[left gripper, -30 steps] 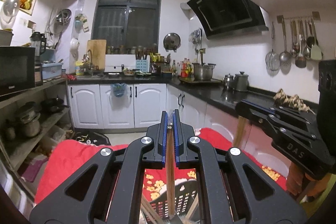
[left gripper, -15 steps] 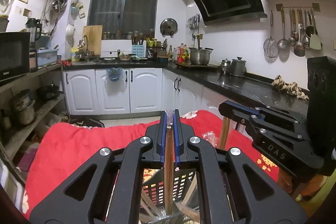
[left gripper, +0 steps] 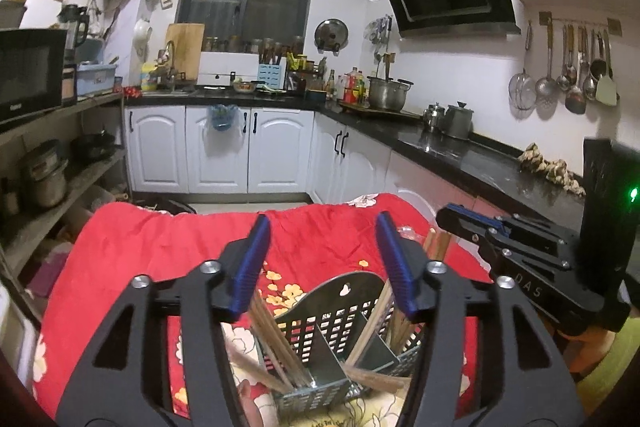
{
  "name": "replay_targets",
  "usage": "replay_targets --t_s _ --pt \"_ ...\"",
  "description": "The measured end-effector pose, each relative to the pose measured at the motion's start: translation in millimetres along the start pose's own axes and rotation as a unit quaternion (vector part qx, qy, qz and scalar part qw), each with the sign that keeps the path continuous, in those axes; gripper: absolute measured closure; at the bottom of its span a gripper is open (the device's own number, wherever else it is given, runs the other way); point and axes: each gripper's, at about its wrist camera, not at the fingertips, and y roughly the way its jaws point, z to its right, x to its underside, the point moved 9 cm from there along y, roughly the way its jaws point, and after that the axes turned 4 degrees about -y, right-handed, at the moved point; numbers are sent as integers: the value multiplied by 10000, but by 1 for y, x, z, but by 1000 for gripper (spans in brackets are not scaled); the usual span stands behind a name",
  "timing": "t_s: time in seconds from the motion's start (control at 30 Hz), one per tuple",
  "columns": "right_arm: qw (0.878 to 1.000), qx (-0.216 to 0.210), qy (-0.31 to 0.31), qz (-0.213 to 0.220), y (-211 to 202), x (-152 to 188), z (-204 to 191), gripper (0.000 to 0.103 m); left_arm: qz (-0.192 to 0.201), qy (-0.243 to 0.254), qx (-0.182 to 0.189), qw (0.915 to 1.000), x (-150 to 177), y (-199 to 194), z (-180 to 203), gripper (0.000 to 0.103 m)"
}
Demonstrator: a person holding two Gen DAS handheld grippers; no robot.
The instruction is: Organize utensils
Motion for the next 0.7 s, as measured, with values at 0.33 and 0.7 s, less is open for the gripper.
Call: replay_targets --t_s 0.33,0.7 --pt "9998 73 158 -9 -19 4 15 74 84 -239 -100 9996 -7 -27 -13 11" --pt "9997 135 191 85 -54 7 16 53 197 -362 -70 9991 -2 -59 -12 10"
